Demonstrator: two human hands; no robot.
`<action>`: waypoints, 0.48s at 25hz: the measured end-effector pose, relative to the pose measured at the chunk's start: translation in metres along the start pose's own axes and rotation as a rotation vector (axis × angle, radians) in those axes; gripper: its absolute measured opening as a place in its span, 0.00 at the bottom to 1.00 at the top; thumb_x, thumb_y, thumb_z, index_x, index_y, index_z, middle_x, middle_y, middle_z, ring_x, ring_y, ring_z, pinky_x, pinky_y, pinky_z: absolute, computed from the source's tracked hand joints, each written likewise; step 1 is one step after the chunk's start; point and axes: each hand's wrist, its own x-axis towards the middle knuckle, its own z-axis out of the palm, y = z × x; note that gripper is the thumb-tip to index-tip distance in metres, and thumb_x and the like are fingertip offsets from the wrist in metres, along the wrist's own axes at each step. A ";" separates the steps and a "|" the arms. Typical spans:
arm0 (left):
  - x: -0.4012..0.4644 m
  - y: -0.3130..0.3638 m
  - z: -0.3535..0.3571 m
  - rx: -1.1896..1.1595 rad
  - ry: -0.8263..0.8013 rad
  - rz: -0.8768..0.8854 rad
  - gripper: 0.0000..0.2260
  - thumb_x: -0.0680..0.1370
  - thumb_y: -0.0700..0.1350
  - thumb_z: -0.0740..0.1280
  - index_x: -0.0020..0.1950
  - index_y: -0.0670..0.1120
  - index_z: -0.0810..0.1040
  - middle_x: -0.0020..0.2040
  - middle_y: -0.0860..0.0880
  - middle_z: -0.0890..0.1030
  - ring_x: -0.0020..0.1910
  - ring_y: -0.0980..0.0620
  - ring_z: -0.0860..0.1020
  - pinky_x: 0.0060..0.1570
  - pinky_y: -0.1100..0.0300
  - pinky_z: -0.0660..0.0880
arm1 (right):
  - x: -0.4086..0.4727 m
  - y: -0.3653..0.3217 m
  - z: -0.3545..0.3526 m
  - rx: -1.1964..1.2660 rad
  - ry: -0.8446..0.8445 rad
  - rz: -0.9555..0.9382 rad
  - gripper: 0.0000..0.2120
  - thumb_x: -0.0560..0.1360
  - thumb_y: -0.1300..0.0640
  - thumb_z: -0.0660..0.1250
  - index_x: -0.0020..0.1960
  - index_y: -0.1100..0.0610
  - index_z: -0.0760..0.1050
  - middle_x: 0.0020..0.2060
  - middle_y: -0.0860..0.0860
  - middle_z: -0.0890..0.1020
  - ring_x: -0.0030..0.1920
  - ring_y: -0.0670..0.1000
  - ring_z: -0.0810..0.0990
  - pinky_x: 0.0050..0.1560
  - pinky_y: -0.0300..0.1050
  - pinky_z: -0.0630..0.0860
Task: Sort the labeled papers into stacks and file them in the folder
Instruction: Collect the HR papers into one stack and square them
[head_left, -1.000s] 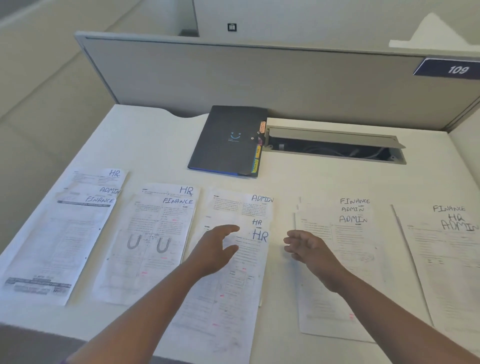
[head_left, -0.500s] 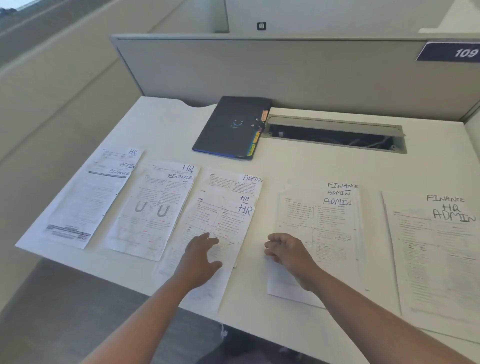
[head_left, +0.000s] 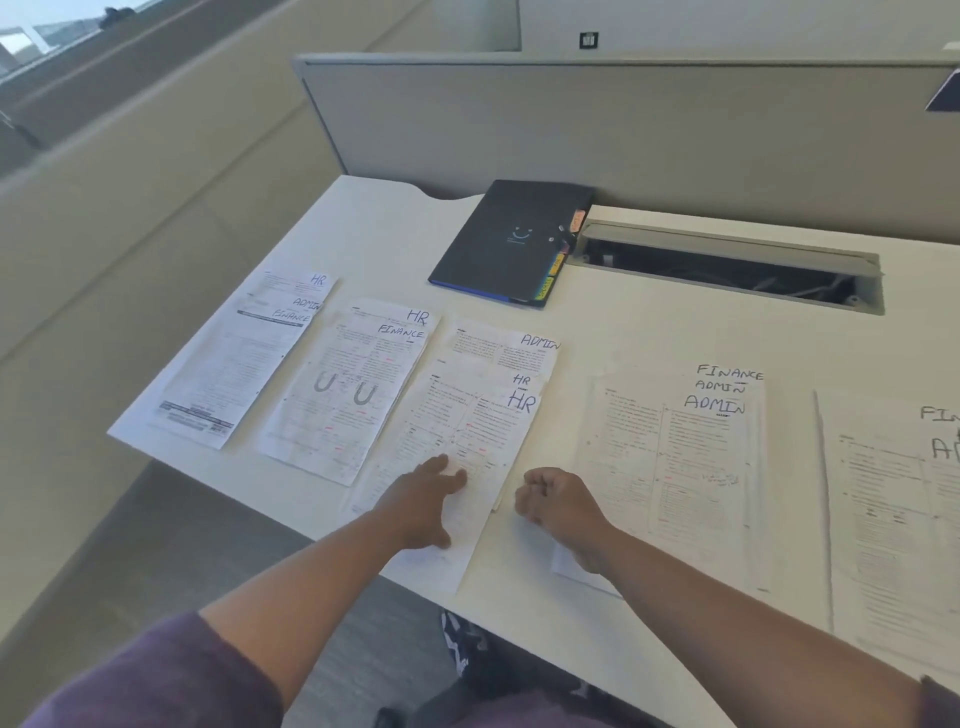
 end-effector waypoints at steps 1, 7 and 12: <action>0.000 0.001 0.001 0.008 0.004 -0.005 0.49 0.72 0.51 0.81 0.85 0.60 0.56 0.86 0.54 0.48 0.84 0.46 0.55 0.79 0.48 0.60 | 0.003 -0.002 0.003 -0.016 0.008 -0.002 0.18 0.76 0.57 0.72 0.65 0.57 0.77 0.52 0.47 0.82 0.53 0.48 0.82 0.61 0.46 0.79; -0.003 0.002 0.008 -0.029 0.012 -0.028 0.48 0.73 0.45 0.80 0.85 0.59 0.55 0.86 0.55 0.47 0.84 0.45 0.53 0.79 0.46 0.60 | 0.011 -0.013 0.016 0.096 -0.020 0.018 0.18 0.75 0.55 0.77 0.62 0.54 0.76 0.43 0.48 0.78 0.47 0.51 0.80 0.57 0.47 0.77; -0.002 0.004 0.007 -0.089 0.026 -0.052 0.48 0.72 0.42 0.81 0.84 0.59 0.57 0.86 0.55 0.49 0.84 0.46 0.53 0.79 0.46 0.60 | 0.012 -0.016 0.022 0.105 -0.045 -0.011 0.20 0.78 0.58 0.74 0.66 0.50 0.72 0.43 0.45 0.79 0.49 0.46 0.80 0.48 0.35 0.75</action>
